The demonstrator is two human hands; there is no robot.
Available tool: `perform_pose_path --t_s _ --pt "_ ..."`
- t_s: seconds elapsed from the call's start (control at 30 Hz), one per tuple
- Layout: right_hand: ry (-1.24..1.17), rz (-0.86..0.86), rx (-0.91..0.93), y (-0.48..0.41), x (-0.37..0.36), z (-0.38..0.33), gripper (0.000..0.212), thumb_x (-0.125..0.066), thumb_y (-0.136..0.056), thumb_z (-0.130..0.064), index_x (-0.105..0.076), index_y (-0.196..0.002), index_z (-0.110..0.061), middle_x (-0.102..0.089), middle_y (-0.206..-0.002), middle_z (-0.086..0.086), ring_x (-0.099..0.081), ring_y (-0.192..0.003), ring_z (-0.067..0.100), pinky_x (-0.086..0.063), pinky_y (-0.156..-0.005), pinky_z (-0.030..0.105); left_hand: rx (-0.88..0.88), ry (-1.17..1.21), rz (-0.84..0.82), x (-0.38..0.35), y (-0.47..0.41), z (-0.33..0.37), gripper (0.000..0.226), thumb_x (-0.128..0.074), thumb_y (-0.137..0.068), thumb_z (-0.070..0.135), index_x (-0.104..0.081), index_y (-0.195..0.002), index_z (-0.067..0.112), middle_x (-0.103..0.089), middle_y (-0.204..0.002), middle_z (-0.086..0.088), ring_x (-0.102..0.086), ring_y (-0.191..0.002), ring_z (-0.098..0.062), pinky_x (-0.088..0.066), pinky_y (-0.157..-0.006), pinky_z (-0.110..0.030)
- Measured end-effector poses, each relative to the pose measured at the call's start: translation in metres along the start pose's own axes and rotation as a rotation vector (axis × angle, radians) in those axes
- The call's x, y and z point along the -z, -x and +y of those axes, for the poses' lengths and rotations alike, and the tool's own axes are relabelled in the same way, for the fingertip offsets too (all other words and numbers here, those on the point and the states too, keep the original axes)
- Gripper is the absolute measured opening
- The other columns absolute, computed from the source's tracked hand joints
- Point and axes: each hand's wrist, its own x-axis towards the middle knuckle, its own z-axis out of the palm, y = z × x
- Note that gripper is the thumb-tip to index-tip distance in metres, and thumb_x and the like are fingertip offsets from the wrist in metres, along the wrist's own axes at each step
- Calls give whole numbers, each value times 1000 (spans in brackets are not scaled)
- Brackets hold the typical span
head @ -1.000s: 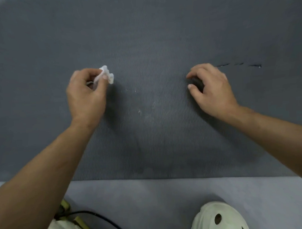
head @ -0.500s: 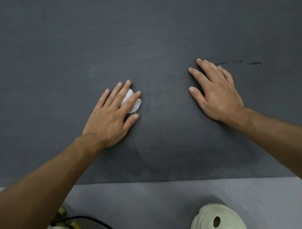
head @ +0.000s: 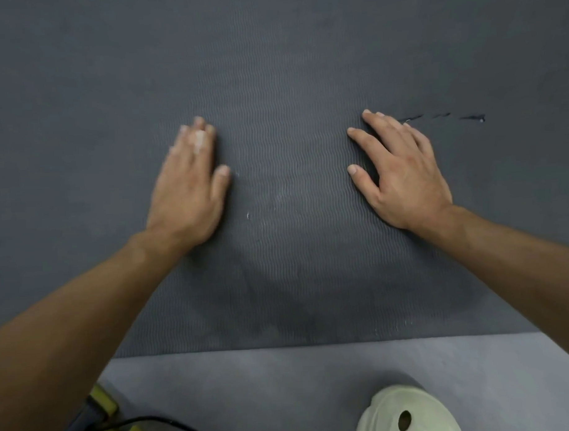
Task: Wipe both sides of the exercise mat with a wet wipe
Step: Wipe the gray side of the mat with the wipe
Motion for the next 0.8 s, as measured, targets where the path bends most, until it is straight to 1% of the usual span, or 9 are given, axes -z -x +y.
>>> perform_pose_path --t_s 0.13,0.2,0.27,0.37,0.43,0.53,0.67,0.73,0.8 --pt "10 -3 -1 0 0 0 59 -37 -106 -51 -40 -157 -22 -28 -169 5 -21 -157 22 -16 -128 50 -291 -65 -151 -18 40 59 71 -22 -106 52 -16 -165 14 -7 -173 -2 3 -160 -18 -5 -130 -39" --pt "15 -10 -7 -1 0 0 59 -37 -106 -51 -39 -157 -22 -27 -169 5 -21 -158 22 -16 -128 50 -380 -130 -164 -26 57 76 69 -21 -108 51 -15 -165 14 -5 -174 -1 6 -160 -18 -5 -130 -40" --pt "13 -14 -6 0 1 -1 60 -36 -106 -51 -39 -158 -22 -27 -169 5 -20 -158 22 -16 -128 50 -419 -179 -168 -26 60 73 67 -18 -109 50 -14 -165 14 -2 -174 0 6 -160 -17 -7 -130 -40" --pt "5 -12 -3 0 1 -1 59 -36 -106 -51 -40 -157 -21 -27 -169 5 -20 -158 22 -15 -128 49 -335 -169 -128 -16 45 42 67 -19 -108 48 -20 -164 13 -9 -173 -3 -2 -160 -18 -11 -130 -42" --pt "11 -19 -3 0 1 0 59 -36 -107 -51 -39 -158 -21 -27 -169 5 -20 -158 22 -14 -129 49 -176 -140 -76 -6 33 10 67 -21 -106 47 -23 -163 11 -16 -172 -6 -9 -159 -22 -13 -129 -43" --pt "16 -20 -6 0 2 0 60 -35 -106 -52 -39 -158 -22 -26 -169 5 -20 -158 22 -14 -129 49 83 -116 3 12 22 -41 69 -21 -105 46 -20 -163 9 -18 -171 -10 -13 -158 -29 -14 -127 -48" --pt "6 -10 -8 0 2 -1 59 -36 -106 -51 -40 -157 -22 -27 -169 5 -20 -158 22 -14 -129 49 286 -100 76 25 25 -81 64 -29 -109 40 -15 -163 9 -15 -172 -13 -11 -158 -33 -13 -127 -54" --pt "7 -12 -10 0 1 -1 59 -36 -106 -51 -40 -157 -22 -27 -169 5 -21 -158 22 -15 -128 49 269 -38 60 22 32 -71 69 -28 -105 44 -15 -163 10 -15 -171 -13 -12 -158 -33 -13 -127 -52" --pt "11 -17 -9 0 2 -1 59 -36 -106 -51 -39 -157 -22 -27 -169 5 -20 -158 22 -15 -129 49 116 -30 15 12 41 -42 71 -30 -102 45 -22 -162 8 -18 -171 -14 -15 -158 -33 -13 -128 -47"
